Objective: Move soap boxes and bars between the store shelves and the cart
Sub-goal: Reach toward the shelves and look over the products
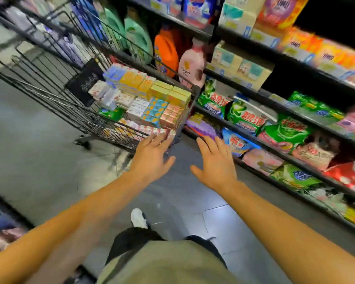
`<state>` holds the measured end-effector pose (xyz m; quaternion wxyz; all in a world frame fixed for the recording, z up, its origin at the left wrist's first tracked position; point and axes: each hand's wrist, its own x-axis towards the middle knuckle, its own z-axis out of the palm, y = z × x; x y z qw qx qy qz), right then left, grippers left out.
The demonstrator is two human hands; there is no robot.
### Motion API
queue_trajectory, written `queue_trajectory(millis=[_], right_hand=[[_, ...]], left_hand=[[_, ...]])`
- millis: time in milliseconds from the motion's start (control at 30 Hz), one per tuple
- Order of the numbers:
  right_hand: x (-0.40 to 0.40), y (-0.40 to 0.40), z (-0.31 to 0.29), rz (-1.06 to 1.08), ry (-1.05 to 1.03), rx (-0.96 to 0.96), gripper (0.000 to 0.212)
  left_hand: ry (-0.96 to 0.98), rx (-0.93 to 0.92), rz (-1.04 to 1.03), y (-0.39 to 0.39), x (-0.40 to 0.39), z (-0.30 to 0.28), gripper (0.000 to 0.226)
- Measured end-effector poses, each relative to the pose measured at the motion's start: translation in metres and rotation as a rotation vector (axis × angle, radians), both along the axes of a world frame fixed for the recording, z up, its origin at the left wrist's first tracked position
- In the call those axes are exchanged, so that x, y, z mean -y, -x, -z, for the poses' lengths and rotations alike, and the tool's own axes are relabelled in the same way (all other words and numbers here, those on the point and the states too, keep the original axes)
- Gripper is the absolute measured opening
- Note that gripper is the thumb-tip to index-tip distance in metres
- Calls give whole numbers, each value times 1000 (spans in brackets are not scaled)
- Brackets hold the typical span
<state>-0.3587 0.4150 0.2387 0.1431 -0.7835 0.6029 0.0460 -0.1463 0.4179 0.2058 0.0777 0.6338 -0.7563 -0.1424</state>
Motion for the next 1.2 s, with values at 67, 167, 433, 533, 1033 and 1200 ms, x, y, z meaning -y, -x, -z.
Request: queue_trajectory(millis=[67, 167, 433, 533, 1033, 1200], right_hand=[[7, -35, 3, 20, -26, 11, 86], [20, -76, 6, 43, -56, 15, 86], [87, -125, 21, 63, -66, 13, 87], [121, -135, 39, 65, -62, 13, 85], [294, -134, 103, 231, -120, 122, 83], [325, -135, 128, 348, -222, 103, 83]], left_hand=[[-18, 12, 13, -34, 8, 1, 69], [-7, 6, 16, -71, 24, -2, 68], [-33, 4, 63, -124, 90, 15, 65], [-79, 0, 62, -134, 123, 27, 64], [-134, -31, 92, -152, 316, 69, 68], [-248, -13, 177, -142, 375, 105, 69]])
